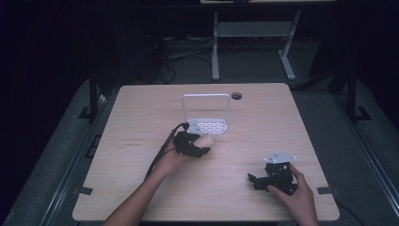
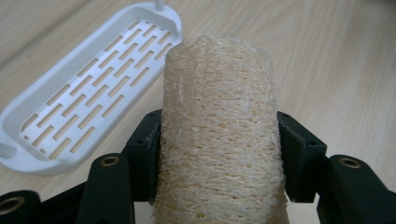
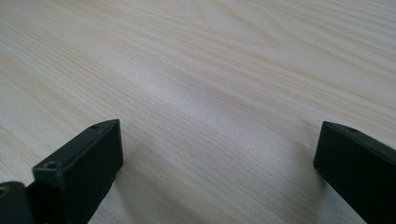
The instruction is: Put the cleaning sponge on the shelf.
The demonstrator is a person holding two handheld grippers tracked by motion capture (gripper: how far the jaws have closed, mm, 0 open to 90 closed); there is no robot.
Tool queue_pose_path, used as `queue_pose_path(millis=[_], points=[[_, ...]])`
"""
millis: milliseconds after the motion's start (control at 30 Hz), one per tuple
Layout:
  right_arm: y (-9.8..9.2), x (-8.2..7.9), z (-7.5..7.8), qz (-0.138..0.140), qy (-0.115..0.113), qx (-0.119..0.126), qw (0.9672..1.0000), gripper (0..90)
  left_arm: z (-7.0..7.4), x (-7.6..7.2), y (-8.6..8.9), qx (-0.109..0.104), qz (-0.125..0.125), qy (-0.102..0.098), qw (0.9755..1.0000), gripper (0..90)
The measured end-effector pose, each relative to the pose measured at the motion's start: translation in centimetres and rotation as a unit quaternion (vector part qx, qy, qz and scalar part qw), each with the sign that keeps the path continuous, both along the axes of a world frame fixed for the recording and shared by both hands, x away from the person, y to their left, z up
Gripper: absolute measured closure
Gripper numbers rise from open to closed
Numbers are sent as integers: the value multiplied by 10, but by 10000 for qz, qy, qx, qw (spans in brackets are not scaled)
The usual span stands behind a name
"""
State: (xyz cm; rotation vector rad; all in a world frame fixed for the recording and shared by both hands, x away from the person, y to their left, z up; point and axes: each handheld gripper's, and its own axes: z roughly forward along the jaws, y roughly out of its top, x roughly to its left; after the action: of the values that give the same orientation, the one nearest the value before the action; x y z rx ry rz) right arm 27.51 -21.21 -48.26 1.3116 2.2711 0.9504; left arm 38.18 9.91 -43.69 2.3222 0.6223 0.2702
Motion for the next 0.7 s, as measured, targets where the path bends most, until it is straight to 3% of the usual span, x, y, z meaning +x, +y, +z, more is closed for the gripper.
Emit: queue_pose_path(millis=[700], points=[[0,0,0,2,2,1,10000,9,6,23,-7,-14,116,-20,9999,413]])
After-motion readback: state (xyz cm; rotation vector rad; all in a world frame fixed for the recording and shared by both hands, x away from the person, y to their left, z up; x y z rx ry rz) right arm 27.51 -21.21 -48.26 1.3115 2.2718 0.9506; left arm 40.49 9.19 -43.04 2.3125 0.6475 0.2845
